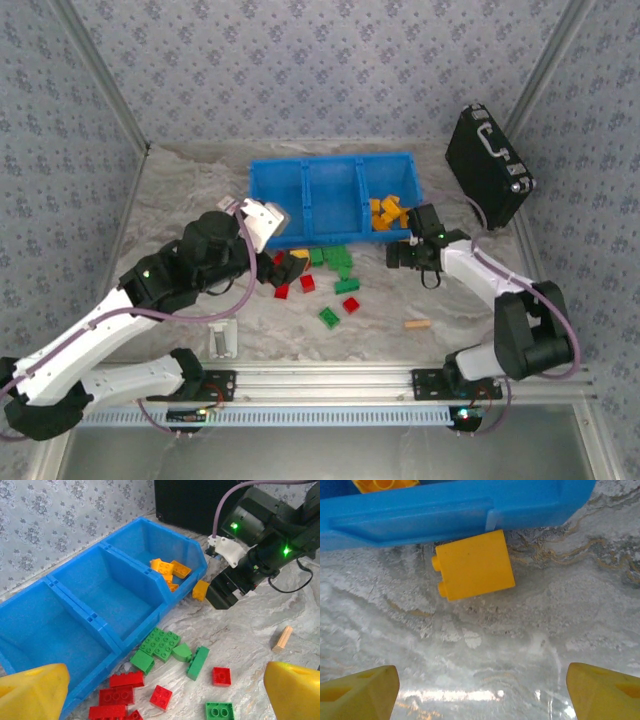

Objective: Sort the legos into containers by color
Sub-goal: Pick up the lego from the middle-right of the table.

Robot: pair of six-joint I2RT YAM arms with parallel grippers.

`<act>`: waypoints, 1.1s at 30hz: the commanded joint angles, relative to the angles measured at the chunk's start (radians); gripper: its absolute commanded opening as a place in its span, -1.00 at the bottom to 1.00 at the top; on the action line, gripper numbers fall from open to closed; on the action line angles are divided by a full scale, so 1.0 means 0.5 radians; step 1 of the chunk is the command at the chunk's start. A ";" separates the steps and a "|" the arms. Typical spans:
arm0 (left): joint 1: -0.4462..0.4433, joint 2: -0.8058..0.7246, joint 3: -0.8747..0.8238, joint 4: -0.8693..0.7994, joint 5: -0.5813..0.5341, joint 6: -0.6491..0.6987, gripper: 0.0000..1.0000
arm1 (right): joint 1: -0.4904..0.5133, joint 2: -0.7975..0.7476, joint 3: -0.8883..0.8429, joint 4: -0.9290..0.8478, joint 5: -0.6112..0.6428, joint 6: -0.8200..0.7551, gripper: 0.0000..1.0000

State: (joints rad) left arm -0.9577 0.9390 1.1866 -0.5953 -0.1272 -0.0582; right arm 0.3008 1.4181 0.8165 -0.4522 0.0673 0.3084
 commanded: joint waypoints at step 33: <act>-0.009 0.071 -0.005 -0.001 -0.086 0.067 1.00 | 0.092 0.627 0.363 0.151 0.321 0.002 -0.12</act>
State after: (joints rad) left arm -0.9577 0.9836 1.1732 -0.6018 -0.1547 -0.0414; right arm 0.3378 1.7409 0.9882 -0.3405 0.2024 0.3035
